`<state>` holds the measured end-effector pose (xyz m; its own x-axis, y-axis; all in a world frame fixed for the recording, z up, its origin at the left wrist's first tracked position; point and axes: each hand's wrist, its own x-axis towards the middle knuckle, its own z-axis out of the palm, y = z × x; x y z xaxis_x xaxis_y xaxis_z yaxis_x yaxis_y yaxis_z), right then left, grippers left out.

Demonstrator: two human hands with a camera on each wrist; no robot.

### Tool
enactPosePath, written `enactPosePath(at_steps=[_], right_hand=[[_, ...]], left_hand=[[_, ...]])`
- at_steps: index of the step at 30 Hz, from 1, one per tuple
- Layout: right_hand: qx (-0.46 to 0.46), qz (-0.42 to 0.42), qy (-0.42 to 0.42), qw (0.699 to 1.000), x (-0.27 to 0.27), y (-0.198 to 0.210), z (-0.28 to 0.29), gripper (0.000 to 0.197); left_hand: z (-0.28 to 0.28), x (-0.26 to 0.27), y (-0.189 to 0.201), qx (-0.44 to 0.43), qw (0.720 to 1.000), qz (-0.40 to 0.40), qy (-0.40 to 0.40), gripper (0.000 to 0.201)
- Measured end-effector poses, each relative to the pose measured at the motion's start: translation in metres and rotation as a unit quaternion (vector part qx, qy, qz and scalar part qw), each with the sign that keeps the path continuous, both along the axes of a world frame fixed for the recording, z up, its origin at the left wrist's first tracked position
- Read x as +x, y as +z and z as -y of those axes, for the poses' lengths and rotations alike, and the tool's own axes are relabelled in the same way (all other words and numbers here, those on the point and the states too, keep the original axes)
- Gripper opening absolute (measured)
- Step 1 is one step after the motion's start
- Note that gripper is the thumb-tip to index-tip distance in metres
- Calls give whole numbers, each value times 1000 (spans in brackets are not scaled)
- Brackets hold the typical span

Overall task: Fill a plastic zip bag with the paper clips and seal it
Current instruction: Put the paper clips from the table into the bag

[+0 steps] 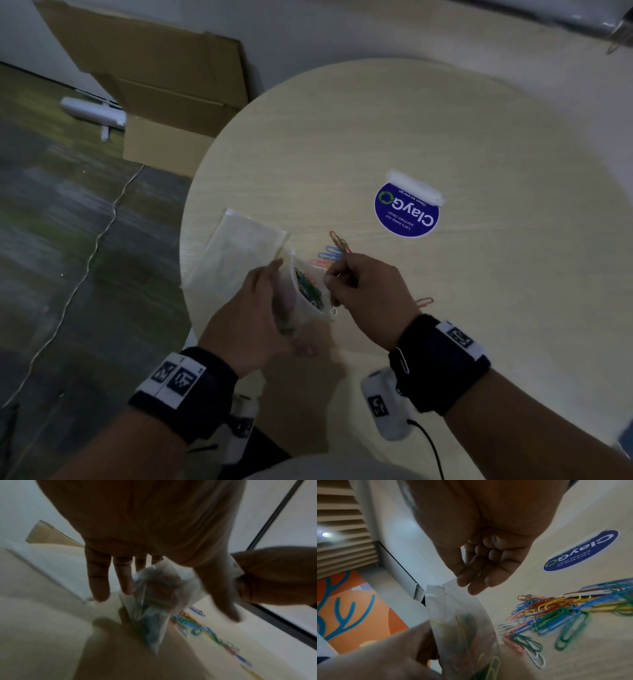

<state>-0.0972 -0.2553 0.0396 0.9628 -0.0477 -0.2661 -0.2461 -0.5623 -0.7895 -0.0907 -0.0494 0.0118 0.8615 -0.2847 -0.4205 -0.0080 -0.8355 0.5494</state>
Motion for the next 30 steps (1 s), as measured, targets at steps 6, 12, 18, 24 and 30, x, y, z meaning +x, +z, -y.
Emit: enactPosePath(at_steps=[6,12,18,24,30], right_hand=[[-47,28,-26,998,-37,-20,44,18],[-234,-101,-13,967,-105,-65,98,36],[-227,-57,-22,972,-62,-82,82,14],[-200,14,-155,967,-46,-69,93,28],[-262,-64,-144,952,-35,-78,60,60]], left_hand=[[-4,-1,-26,-11,999,33,22,72],[-17,-2,-36,-64,997,36,38,74],[-19,-2,-42,-84,994,23,59,76],[-19,-4,-43,-91,993,20,78,79],[-18,-5,-43,-100,992,18,82,77]])
